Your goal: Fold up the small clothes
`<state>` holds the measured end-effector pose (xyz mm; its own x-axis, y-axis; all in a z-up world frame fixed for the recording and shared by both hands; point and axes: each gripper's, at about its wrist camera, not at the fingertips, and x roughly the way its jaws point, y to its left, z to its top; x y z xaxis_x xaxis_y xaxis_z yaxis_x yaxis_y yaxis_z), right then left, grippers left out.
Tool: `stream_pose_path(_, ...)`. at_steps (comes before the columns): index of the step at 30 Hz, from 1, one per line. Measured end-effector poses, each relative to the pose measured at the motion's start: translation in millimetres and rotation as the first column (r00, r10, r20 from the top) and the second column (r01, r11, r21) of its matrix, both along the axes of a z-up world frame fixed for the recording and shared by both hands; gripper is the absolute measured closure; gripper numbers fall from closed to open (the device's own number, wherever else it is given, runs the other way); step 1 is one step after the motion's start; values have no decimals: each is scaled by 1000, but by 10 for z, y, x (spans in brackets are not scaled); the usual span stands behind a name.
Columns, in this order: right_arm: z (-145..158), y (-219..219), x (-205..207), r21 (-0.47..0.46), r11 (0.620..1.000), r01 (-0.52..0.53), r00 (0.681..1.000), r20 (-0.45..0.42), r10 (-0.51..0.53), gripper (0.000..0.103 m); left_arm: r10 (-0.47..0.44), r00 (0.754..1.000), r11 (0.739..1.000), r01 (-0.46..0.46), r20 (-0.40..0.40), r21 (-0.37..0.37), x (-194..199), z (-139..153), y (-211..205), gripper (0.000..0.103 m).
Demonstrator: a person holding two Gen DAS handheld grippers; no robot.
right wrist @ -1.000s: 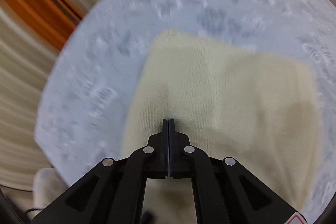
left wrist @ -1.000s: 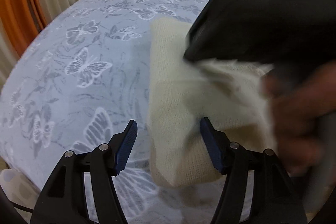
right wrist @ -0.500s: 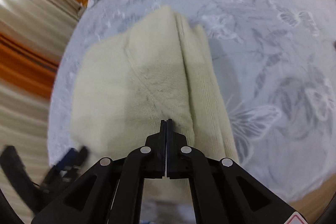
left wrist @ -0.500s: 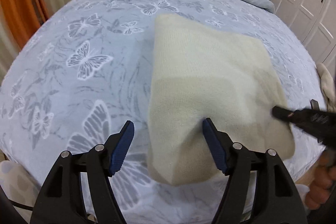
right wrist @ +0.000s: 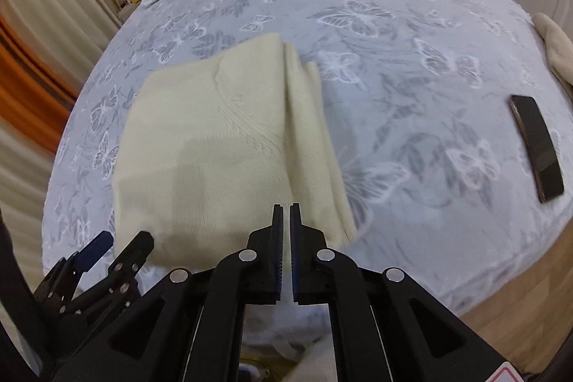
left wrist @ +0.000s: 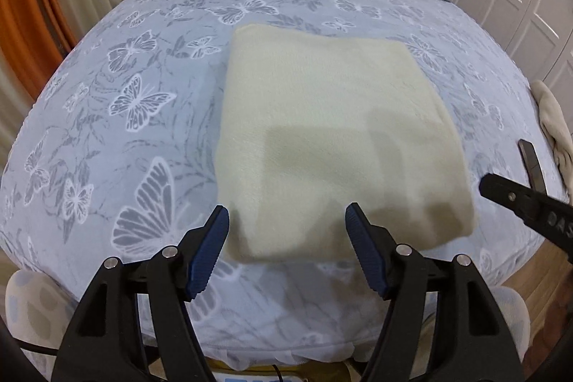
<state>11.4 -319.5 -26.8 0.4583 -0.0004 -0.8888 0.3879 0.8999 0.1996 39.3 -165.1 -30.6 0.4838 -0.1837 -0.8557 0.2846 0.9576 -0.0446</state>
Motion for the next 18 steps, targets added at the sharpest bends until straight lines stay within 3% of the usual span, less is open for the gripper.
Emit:
stream_pose_path(6,-483,-20,-46,22,1000,4,992,-126,-1,100,-10,1000,1000,10,5,26,-79,28,-98,38)
stream_pose_path(11,-767,-10,125,49,999,6,965,-261,7,99,-1,1000,998,1,13,65,-88,-37,-154,38)
stream_pose_path(15,-644,-41,47,62,998,22,985,-172,-11,99,-2,1000,998,1,14,65,-106,-11,-132,38)
stream_pose_path(18,-459,-141,-152,82,994,68,997,-52,-63,99,3,1000,999,-3,2,48,-124,10,-58,38)
